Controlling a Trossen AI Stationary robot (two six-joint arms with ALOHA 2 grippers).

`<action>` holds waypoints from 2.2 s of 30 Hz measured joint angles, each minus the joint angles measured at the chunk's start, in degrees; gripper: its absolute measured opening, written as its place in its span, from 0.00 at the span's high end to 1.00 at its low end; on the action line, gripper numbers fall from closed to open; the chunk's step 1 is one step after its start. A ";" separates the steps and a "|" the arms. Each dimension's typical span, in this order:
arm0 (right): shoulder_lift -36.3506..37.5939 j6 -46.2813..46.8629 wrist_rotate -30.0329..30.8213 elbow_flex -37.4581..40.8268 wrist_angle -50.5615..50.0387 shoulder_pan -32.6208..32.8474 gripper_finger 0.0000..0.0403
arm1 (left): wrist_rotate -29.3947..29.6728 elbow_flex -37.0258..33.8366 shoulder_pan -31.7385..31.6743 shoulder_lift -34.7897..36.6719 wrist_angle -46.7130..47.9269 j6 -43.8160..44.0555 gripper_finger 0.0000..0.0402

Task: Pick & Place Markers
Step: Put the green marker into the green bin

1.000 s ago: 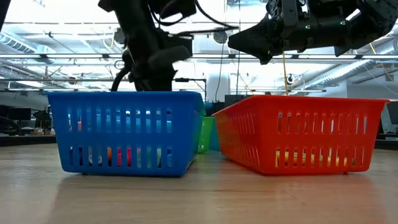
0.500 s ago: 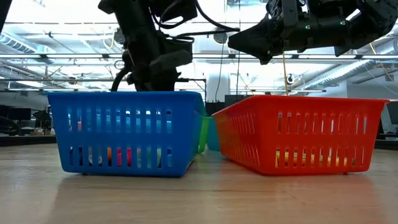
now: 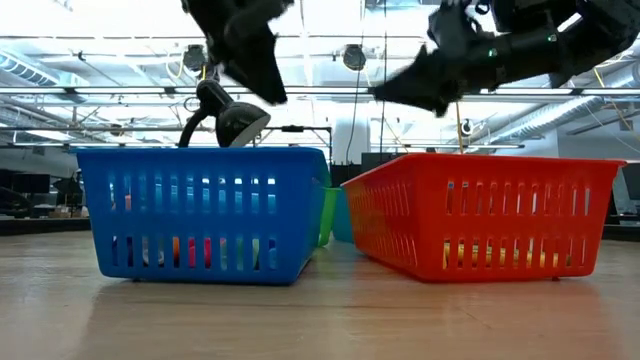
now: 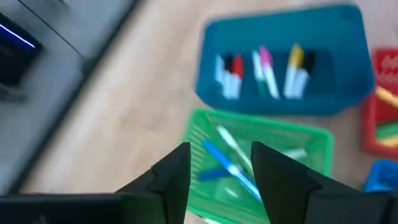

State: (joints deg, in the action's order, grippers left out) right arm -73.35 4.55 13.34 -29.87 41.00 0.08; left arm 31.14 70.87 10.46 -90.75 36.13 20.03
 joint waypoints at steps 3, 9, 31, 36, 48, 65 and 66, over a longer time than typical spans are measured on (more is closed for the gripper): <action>2.79 2.45 14.12 0.00 -11.35 -0.44 0.77 | 8.62 -1.13 1.82 3.20 -2.60 -3.63 0.58; 6.99 11.20 27.58 -4.22 -43.39 -7.79 0.70 | 0.58 -16.16 1.61 13.87 -26.09 -20.44 0.56; -5.20 9.04 1.81 -5.80 -58.10 -54.10 0.52 | -31.22 -38.64 -10.49 34.37 -48.27 -25.33 0.56; -6.09 12.16 5.86 -7.82 -58.80 -53.71 0.52 | -31.23 -38.64 -10.42 34.37 -48.43 -24.72 0.56; -6.62 8.73 6.74 -19.96 -69.15 -52.66 0.55 | -31.21 -38.62 -10.43 34.37 -48.88 -24.53 0.56; -29.60 11.05 0.20 -36.20 -95.35 -61.14 0.54 | -31.20 -38.57 -10.43 34.37 -48.13 -23.91 0.56; -30.23 11.27 1.32 -36.23 -95.34 -61.02 0.54 | -31.20 -38.56 -10.43 34.37 -48.02 -23.91 0.56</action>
State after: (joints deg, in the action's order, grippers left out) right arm -103.57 15.82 14.66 -66.09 -54.34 -60.93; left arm -0.05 32.32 0.03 -56.38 -11.89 -3.88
